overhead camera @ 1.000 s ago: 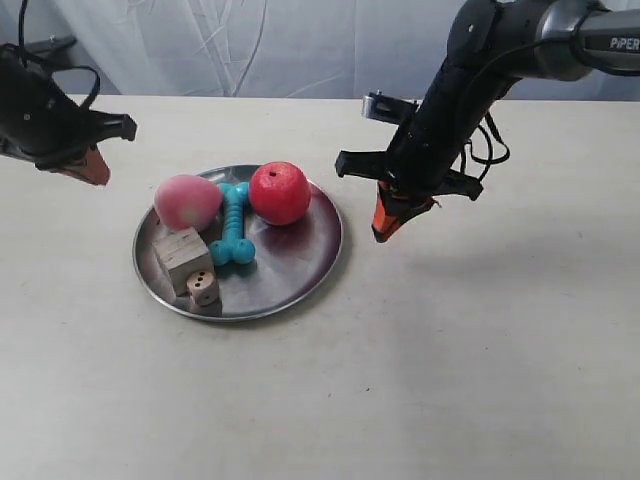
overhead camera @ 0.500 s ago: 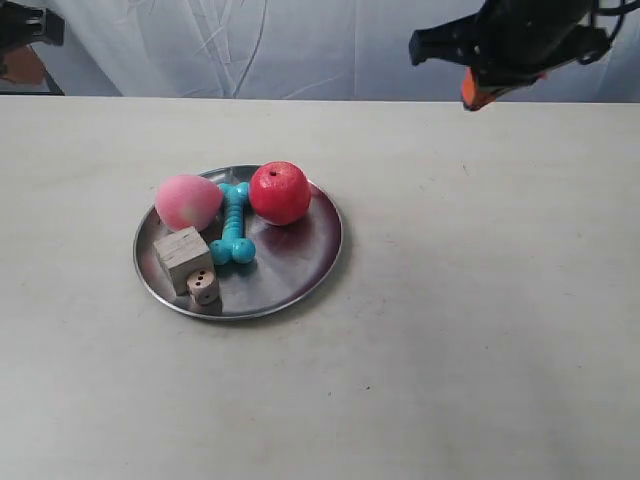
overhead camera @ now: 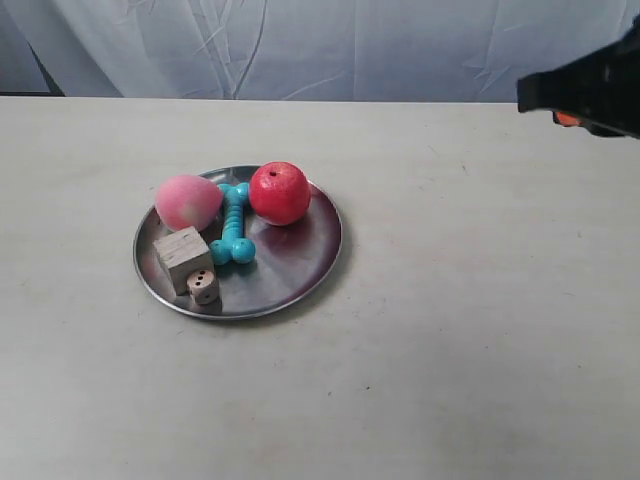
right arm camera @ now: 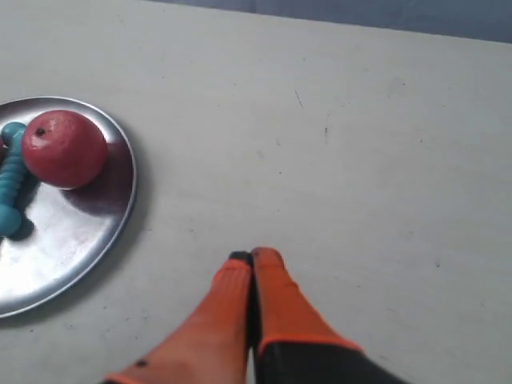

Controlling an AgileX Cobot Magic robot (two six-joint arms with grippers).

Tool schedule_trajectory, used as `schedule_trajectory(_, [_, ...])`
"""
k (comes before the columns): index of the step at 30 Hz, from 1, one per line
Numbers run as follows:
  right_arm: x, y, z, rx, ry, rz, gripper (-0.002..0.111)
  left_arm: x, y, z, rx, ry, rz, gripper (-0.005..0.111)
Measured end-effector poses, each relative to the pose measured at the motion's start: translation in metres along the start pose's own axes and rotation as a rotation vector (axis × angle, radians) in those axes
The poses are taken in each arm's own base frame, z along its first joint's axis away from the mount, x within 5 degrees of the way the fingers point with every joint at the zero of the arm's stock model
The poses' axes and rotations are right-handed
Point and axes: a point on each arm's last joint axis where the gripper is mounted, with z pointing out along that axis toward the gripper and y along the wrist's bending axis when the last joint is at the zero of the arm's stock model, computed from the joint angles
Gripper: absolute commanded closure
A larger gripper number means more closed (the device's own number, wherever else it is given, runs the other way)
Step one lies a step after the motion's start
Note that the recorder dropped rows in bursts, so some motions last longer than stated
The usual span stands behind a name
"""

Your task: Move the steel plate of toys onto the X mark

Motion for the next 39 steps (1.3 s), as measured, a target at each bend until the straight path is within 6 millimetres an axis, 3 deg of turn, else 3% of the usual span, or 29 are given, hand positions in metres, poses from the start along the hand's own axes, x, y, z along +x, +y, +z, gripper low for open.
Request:
schedule_trajectory(7, [0.032, -0.005, -0.037, -0.019, -0.124, 0.005, 0.108, 0.001, -0.009, -0.025, 0.055, -0.085, -0.036, 0.107])
schedule_trajectory(13, [0.037, -0.007, -0.055, -0.022, -0.165, 0.009, 0.108, 0.001, -0.009, -0.028, 0.056, -0.094, -0.034, 0.107])
schedule_trajectory(24, [0.038, -0.008, -0.063, -0.024, -0.184, 0.010, 0.108, 0.001, -0.009, -0.028, 0.056, -0.098, -0.035, 0.107])
schedule_trajectory(28, [0.042, -0.009, -0.079, -0.027, -0.240, 0.010, 0.108, 0.001, -0.009, -0.028, 0.056, -0.098, -0.032, 0.107])
schedule_trajectory(30, [0.057, -0.013, -0.096, -0.023, -0.323, -0.001, 0.108, 0.001, -0.009, -0.028, 0.056, -0.098, -0.032, 0.107])
schedule_trajectory(32, [0.085, -0.019, -0.095, -0.009, -0.402, 0.011, 0.108, 0.001, -0.009, -0.028, 0.056, -0.098, -0.032, 0.107])
schedule_trajectory(33, [0.108, -0.025, -0.086, 0.019, -0.465, 0.028, 0.108, 0.001, -0.009, -0.028, 0.056, -0.098, -0.032, 0.107])
schedule_trajectory(34, [0.116, -0.027, -0.083, 0.032, -0.512, 0.038, 0.108, 0.001, -0.009, -0.028, 0.056, -0.098, -0.032, 0.107])
schedule_trajectory(36, [0.154, -0.032, -0.066, 0.063, -0.656, 0.061, 0.108, 0.001, -0.009, -0.028, 0.056, -0.098, -0.032, 0.107])
schedule_trajectory(39, [0.189, -0.034, -0.051, 0.056, -0.756, 0.116, 0.108, 0.001, -0.009, -0.028, 0.056, -0.098, -0.031, 0.107])
